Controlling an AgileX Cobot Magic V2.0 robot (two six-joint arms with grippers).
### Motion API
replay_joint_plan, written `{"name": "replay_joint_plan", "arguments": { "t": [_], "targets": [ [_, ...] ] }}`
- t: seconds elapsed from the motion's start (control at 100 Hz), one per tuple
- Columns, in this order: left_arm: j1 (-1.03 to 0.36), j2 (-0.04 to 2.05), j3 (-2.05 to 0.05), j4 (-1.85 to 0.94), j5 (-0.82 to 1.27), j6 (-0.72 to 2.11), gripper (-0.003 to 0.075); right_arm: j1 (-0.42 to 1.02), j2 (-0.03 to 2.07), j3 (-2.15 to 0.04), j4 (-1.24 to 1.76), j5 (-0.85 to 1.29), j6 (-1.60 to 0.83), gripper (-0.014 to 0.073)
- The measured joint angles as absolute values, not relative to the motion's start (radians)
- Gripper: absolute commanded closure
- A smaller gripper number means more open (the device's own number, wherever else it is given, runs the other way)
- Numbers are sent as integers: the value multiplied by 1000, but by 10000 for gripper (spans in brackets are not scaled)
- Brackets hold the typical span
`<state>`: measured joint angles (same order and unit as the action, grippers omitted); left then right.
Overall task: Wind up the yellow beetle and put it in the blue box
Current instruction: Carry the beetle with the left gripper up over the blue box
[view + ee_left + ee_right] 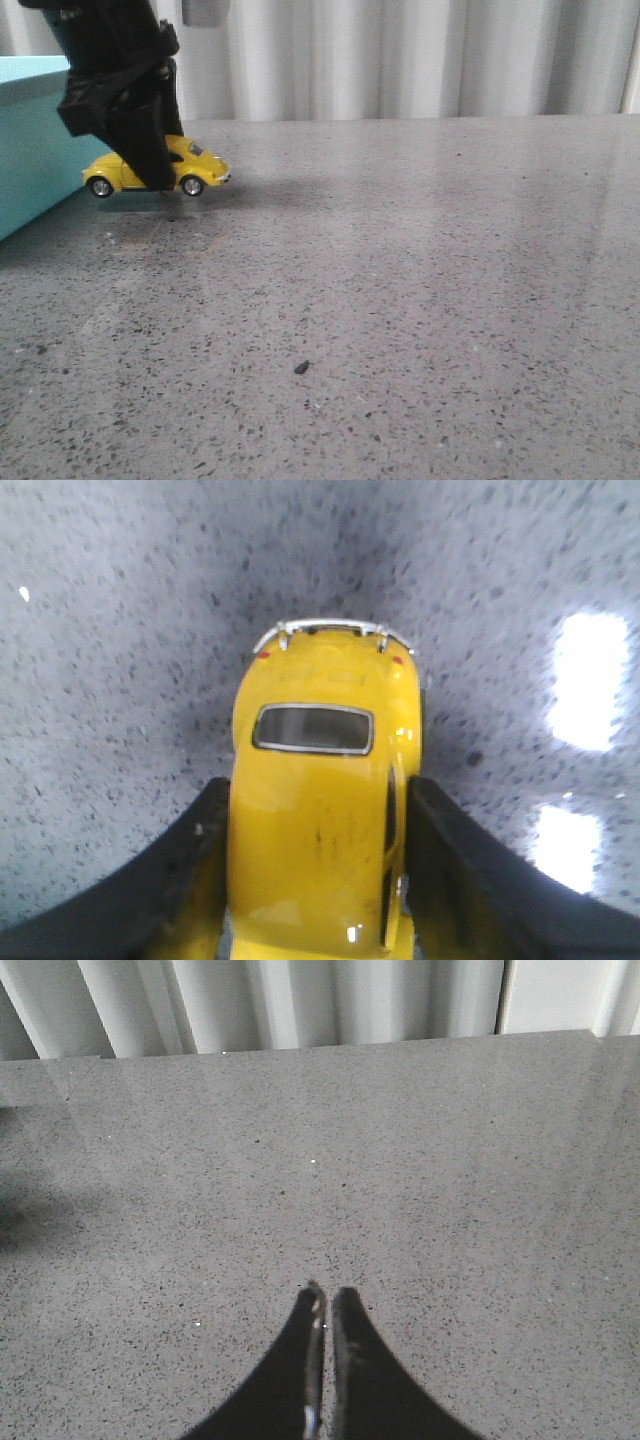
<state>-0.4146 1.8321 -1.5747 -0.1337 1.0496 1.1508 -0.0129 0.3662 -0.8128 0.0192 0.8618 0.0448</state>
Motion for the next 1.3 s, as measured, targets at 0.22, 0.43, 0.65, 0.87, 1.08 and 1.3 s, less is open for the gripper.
{"name": "replay_joint_plan", "arguments": {
  "t": [0.22, 0.43, 0.65, 0.87, 1.08, 1.3],
  "targets": [
    [-415, 1811, -1681, -205, 1157, 1132, 661, -13, 366, -813, 19, 862, 45, 655],
    [-415, 1772, -1821, -215, 1218, 1002, 661, -13, 366, -813, 19, 862, 45, 655],
    [-412, 1697, -1885, -158, 1252, 887, 661, -13, 366, -813, 19, 864, 45, 655],
    [-308, 1624, -1887, -111, 1265, 760, 662, -13, 366, -813, 19, 865, 45, 655],
    [-165, 1575, -1887, -106, 1266, 589, 661, -13, 366, -813, 19, 865, 45, 655],
    [-45, 1570, -1879, -104, 1267, 409, 661, -13, 366, -813, 19, 866, 45, 655]
  ]
}}
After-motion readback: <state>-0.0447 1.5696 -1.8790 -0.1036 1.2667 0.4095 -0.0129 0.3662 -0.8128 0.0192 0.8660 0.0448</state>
